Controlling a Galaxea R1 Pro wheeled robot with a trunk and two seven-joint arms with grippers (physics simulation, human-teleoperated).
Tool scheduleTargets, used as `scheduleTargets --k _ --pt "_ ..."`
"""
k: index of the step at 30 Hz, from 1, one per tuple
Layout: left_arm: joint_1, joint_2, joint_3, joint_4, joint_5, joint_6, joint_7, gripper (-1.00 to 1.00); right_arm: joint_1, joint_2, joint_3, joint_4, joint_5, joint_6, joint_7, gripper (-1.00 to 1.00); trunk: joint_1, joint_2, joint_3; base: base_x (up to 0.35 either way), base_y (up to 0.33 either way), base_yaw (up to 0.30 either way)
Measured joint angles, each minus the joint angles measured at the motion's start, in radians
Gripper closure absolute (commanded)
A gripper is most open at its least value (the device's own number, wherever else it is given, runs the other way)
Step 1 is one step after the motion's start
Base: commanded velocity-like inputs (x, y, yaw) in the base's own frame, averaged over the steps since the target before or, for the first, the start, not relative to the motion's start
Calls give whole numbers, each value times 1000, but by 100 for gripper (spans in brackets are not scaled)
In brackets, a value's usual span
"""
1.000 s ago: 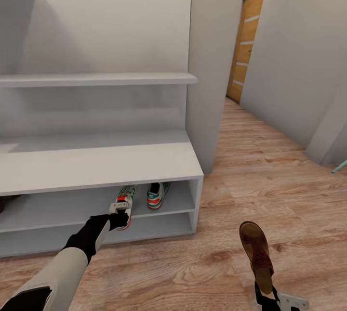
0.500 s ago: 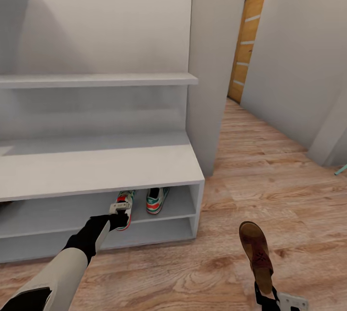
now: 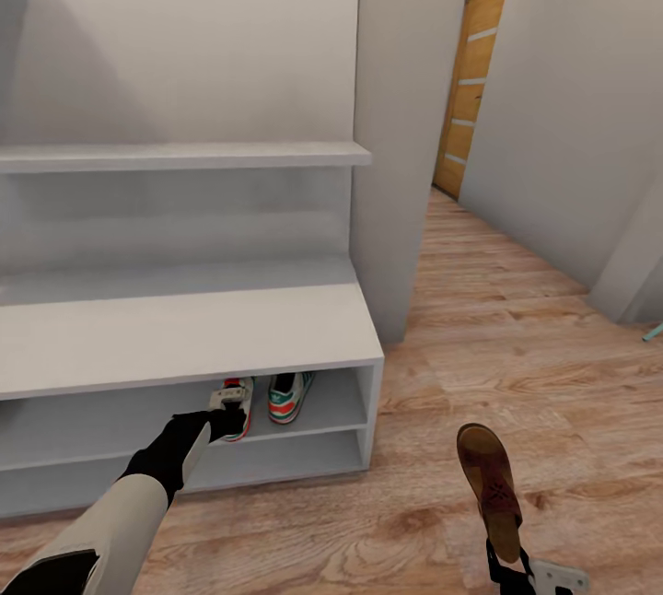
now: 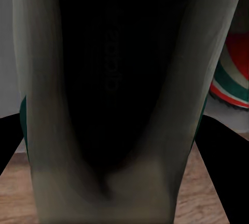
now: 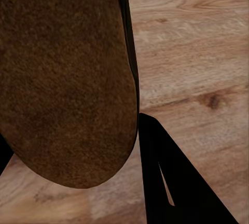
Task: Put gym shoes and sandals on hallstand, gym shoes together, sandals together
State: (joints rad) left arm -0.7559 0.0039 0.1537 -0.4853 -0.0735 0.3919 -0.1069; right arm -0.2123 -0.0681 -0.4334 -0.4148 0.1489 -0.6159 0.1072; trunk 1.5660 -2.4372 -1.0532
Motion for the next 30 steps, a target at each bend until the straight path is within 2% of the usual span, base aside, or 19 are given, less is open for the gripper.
scheduleTargets --k 7,30 --pt "0 0 0 1 0 -1 0 100 0 0 0 0 0 0 0 100 0 0 0 141 -87 0" --pt "-1 0 0 0 0 -1 0 100 0 0 0 0 0 0 0 100 0 0 0 45 -19 0"
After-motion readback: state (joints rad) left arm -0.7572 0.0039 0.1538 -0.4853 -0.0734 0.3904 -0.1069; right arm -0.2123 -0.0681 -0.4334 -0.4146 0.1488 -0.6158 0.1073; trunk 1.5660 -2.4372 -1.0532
